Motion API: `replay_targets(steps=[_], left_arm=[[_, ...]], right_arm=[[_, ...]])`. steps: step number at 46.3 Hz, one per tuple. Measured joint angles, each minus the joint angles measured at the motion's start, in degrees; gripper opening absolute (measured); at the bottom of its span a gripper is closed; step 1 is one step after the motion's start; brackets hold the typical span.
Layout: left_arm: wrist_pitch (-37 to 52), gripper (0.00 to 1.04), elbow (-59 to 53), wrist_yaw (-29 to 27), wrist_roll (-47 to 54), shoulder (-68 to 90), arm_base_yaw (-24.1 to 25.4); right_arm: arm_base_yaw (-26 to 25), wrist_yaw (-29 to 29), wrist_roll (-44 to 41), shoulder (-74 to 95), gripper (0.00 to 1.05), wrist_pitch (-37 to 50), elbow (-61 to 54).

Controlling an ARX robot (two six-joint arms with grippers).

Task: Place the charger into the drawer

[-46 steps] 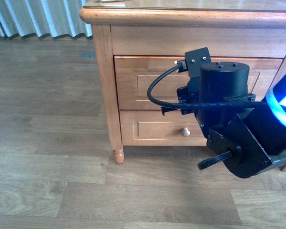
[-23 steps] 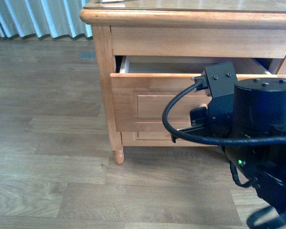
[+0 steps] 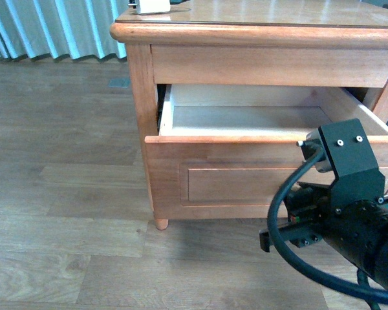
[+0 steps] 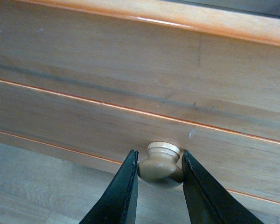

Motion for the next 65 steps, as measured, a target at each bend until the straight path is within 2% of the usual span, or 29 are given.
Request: replay_targets(steps=[10, 12, 23, 29, 34, 48, 65], left_arm=[[0.0, 0.99, 0.0, 0.0, 0.0, 0.0, 0.0], [0.0, 0.99, 0.0, 0.0, 0.0, 0.0, 0.0], [0.0, 0.99, 0.0, 0.0, 0.0, 0.0, 0.0], [0.0, 0.99, 0.0, 0.0, 0.0, 0.0, 0.0], [0.0, 0.99, 0.0, 0.0, 0.0, 0.0, 0.0], [0.0, 0.99, 0.0, 0.0, -0.02, 0.0, 0.0], [0.0, 0.99, 0.0, 0.0, -0.02, 0.0, 0.0]], right_arm=[[-1.25, -2.89, 0.31, -2.62, 0.22, 0.13, -3.52], [-1.42, -3.34, 0.35, -2.95, 0.26, -0.02, -3.72], [-3.89, -2.64, 0.39, -8.57, 0.61, -2.56, -7.69], [-6.08, -5.95, 0.33, -16.81, 0.85, -6.93, -11.02], [-8.26, -8.22, 0.31, -23.63, 0.98, -11.63, -12.9], [-19.91, -13.16, -0.35, -51.39, 0.96, -30.95, -13.94], [-31.91, -20.79, 1.7, -69.2, 0.96, -44.61, -13.77]])
